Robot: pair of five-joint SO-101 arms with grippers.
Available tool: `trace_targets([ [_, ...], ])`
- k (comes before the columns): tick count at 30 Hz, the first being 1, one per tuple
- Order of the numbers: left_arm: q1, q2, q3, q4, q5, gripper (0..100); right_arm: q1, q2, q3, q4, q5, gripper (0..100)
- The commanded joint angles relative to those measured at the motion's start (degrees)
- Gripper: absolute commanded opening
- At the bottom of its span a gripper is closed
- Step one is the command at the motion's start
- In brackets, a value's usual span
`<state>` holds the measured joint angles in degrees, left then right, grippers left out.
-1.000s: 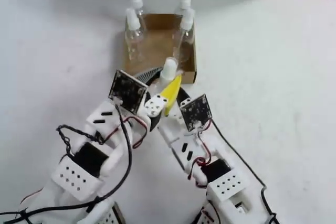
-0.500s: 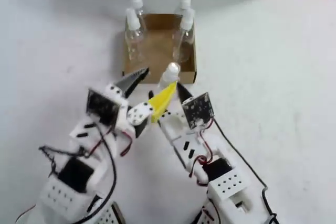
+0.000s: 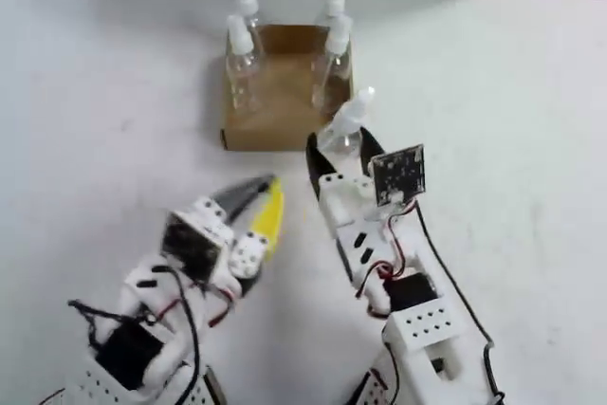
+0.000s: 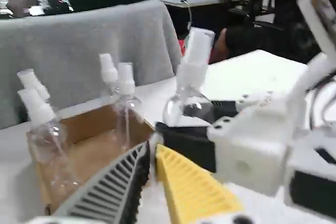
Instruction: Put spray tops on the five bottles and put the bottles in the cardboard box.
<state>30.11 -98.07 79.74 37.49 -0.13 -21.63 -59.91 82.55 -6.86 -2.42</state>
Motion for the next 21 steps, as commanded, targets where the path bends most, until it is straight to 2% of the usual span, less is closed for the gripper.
trace_targets([
  [1,9.10,-0.84,3.60,-0.18,-0.53,2,0.22,-0.66,-4.92,2.51,-0.62,1.6],
  [4,11.74,-0.75,8.09,-2.73,-0.70,2,0.13,-1.19,-7.03,6.29,-1.49,1.6],
  [8,11.56,-0.75,17.14,-14.77,-0.70,2,-3.03,-1.19,-10.55,12.44,-3.96,1.6],
  [15,11.56,3.65,17.23,-15.12,-0.62,2,-9.98,-1.27,-13.36,19.47,-3.96,1.6],
  [21,5.67,14.29,15.91,-25.14,-0.44,2,-10.51,-6.02,-13.36,25.89,-3.69,1.6],
])
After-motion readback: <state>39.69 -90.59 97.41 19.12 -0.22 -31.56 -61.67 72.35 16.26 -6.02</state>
